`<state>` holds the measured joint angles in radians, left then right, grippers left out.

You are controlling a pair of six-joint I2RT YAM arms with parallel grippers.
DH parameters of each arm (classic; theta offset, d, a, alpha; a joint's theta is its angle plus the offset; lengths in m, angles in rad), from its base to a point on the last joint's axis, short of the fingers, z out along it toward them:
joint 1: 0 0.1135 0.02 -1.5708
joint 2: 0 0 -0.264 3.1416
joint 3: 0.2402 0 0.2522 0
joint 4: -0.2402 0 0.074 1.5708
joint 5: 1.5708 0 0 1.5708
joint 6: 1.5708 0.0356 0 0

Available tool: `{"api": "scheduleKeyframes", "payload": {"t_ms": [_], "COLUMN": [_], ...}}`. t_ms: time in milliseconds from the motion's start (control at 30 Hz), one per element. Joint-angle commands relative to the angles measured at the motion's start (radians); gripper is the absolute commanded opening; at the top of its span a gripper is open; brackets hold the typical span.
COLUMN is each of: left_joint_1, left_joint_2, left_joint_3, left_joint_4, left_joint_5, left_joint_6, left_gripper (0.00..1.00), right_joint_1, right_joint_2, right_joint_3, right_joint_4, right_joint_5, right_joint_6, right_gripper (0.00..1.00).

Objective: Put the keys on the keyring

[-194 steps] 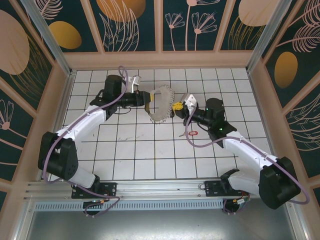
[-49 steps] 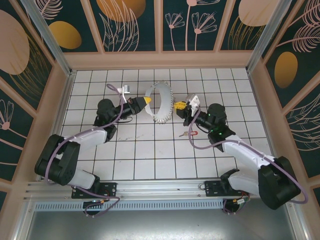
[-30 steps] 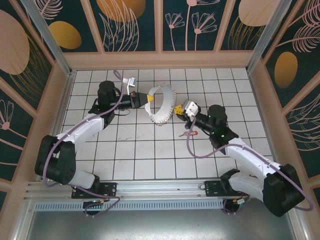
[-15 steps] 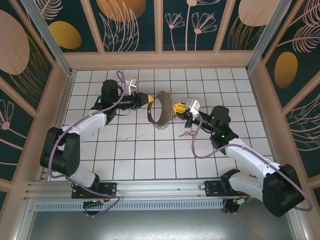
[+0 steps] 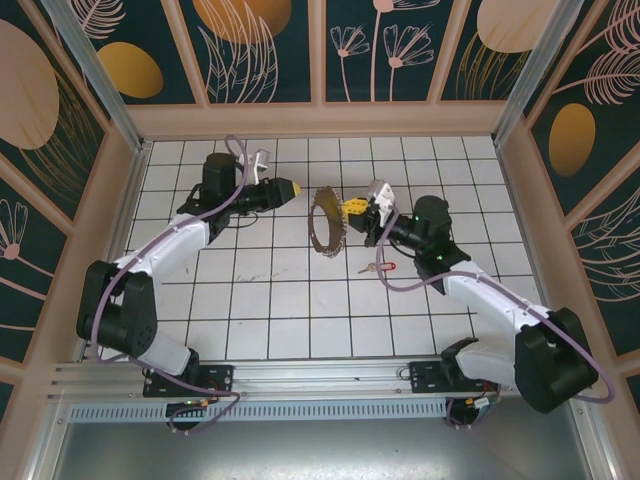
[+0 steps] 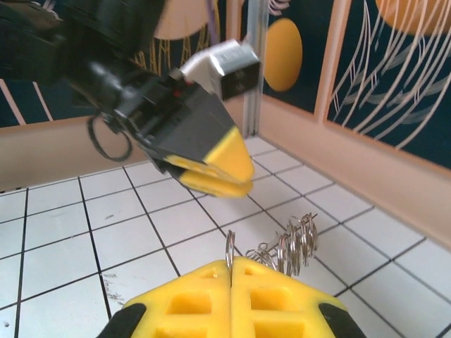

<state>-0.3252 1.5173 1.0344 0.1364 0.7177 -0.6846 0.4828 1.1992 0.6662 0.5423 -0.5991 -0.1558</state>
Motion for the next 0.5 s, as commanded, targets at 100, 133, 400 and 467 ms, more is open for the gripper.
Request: {"api": "scheduleKeyframes", "payload": {"t_ms": [100, 133, 400, 467], "left_joint_1": [-0.020, -0.038, -0.138, -0.144], "left_joint_2": [-0.162, -0.171, -0.148, -0.117], "left_joint_3": [-0.198, -0.234, -0.492, -0.531], "left_joint_4": [0.350, 0.407, 0.721, 0.814], "left_joint_5": [-0.069, -0.068, 0.017, 0.058], "left_joint_6": [0.088, 0.119, 0.458, 0.485], "left_gripper": [0.34, 0.34, 0.35, 0.35], "right_joint_1": [-0.013, -0.013, 0.011, 0.018], "right_joint_2": [0.121, 0.135, 0.226, 0.225], "right_joint_3": [0.068, 0.052, -0.021, -0.046], "right_joint_4": [-0.122, -0.103, -0.030, -0.006], "right_joint_5": [-0.085, -0.114, -0.156, -0.166], "right_joint_6": [0.074, 0.060, -0.081, -0.116], "right_gripper": [0.00, 0.00, 0.00, 0.00]}}
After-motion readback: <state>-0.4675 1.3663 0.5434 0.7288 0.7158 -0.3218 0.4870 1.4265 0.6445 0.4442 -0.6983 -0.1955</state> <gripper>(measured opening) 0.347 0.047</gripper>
